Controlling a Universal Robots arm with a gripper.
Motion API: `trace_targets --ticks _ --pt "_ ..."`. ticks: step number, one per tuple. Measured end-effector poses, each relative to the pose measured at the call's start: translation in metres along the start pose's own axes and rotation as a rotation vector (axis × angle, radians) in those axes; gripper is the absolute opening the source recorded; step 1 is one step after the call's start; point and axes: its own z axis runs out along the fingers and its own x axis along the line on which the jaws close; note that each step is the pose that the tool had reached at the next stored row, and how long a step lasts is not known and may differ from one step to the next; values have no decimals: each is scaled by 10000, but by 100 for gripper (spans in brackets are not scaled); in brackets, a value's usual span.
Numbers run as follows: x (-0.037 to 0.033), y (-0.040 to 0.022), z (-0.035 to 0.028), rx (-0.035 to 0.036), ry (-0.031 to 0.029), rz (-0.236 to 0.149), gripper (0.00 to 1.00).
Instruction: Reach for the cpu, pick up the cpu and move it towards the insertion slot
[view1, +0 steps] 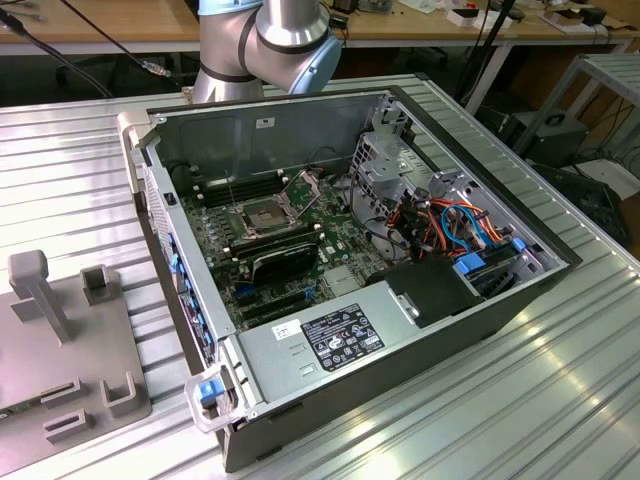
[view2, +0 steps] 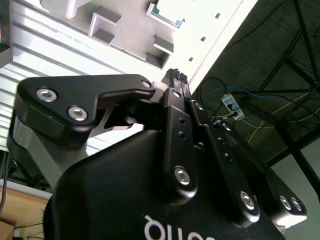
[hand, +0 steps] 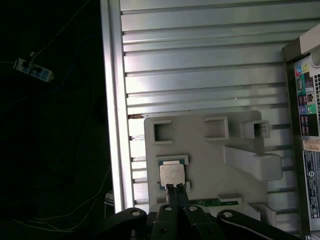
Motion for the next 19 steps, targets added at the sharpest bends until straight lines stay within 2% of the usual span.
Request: trace_targets --ticks 4,5,7,8,9,10,13,16,19 --pt "3 0 0 0 1 0 36" --pt "3 0 1 0 0 0 36" --pt "3 0 1 0 0 -1 48" --pt "3 0 0 0 1 -8 48" --pt "6 1 14 -2 14 -83 60" --pt "8 0 44 -5 22 -211 66" --pt "12 -2 105 -16 47 -554 66" --pt "13 -17 167 -16 110 -636 66" --pt "12 -48 220 -12 124 -638 66"
